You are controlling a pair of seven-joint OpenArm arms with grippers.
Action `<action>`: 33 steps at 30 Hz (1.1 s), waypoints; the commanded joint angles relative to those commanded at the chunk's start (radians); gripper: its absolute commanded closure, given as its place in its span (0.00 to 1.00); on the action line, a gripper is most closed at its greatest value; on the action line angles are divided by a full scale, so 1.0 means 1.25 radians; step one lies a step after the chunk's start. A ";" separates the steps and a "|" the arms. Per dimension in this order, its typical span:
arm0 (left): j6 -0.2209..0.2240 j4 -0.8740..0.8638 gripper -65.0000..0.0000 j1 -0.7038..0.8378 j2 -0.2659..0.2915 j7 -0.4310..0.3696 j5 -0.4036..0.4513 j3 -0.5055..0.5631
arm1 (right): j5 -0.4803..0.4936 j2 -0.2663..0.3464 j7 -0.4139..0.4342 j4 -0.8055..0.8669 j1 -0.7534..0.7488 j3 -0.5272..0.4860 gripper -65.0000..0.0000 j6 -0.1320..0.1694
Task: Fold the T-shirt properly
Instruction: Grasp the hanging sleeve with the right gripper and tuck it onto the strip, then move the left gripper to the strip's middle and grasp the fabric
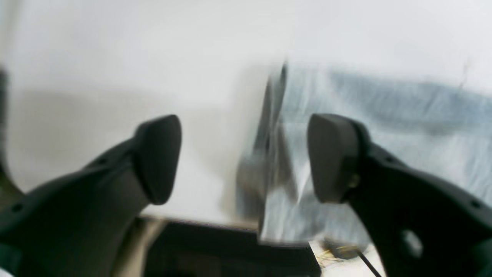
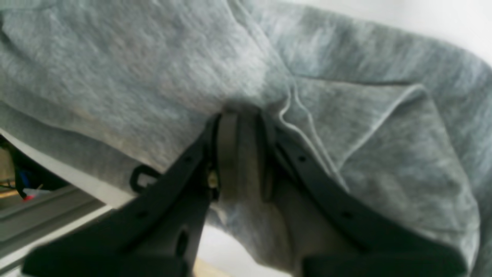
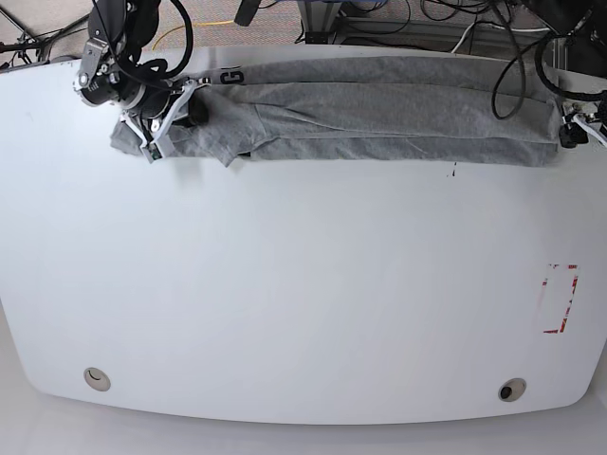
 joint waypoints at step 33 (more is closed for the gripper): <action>0.000 0.001 0.88 0.085 -0.027 -0.023 -0.088 0.155 | 0.004 -0.005 0.009 -0.001 0.000 0.001 0.88 0.000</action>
